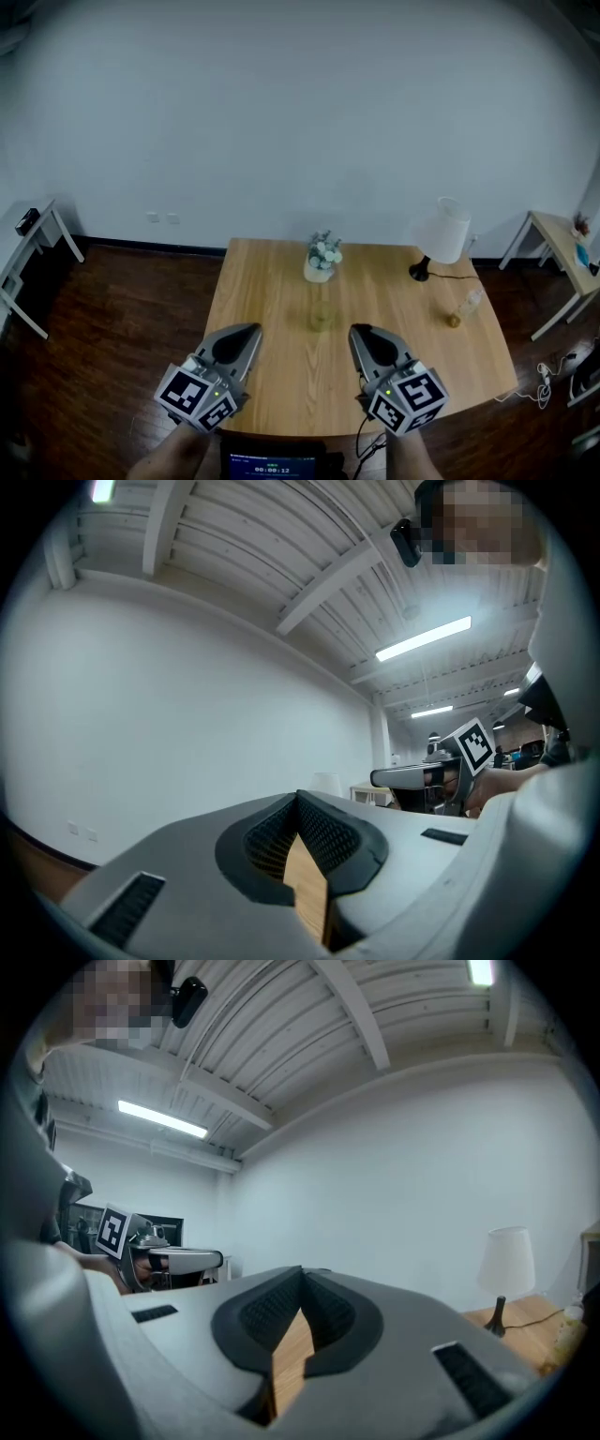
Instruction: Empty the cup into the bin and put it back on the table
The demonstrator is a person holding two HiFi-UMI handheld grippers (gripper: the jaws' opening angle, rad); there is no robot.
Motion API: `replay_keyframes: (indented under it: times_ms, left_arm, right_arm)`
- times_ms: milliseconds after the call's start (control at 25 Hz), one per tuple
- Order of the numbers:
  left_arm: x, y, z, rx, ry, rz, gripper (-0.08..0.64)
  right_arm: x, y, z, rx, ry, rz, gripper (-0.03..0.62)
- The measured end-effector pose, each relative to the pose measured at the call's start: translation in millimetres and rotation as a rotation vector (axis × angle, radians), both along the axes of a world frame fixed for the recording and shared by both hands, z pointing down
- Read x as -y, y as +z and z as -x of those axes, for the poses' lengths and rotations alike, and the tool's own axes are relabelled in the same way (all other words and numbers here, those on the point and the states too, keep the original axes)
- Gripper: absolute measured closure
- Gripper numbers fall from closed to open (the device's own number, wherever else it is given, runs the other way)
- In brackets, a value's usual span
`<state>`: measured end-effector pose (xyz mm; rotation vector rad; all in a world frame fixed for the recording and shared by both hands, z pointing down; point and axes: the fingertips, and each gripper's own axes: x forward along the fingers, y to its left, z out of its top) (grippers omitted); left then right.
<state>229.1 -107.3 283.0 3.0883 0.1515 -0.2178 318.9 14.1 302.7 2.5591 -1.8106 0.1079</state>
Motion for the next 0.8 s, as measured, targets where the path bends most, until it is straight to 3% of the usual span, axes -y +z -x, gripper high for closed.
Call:
replay_keyframes:
  times_ms: [320, 800]
  left_arm:
    - [-1.6, 1.6, -33.2, 0.029, -0.066, -0.009, 0.569]
    - [14.0, 12.7, -74.2, 0.061, -0.066, 0.025, 0.569]
  right_arm:
    - [1.5, -0.8, -44.3, 0.009, -0.048, -0.015, 0.592]
    - [41.6, 2.8, -90.1, 0.045, -0.095, -0.017, 0.592]
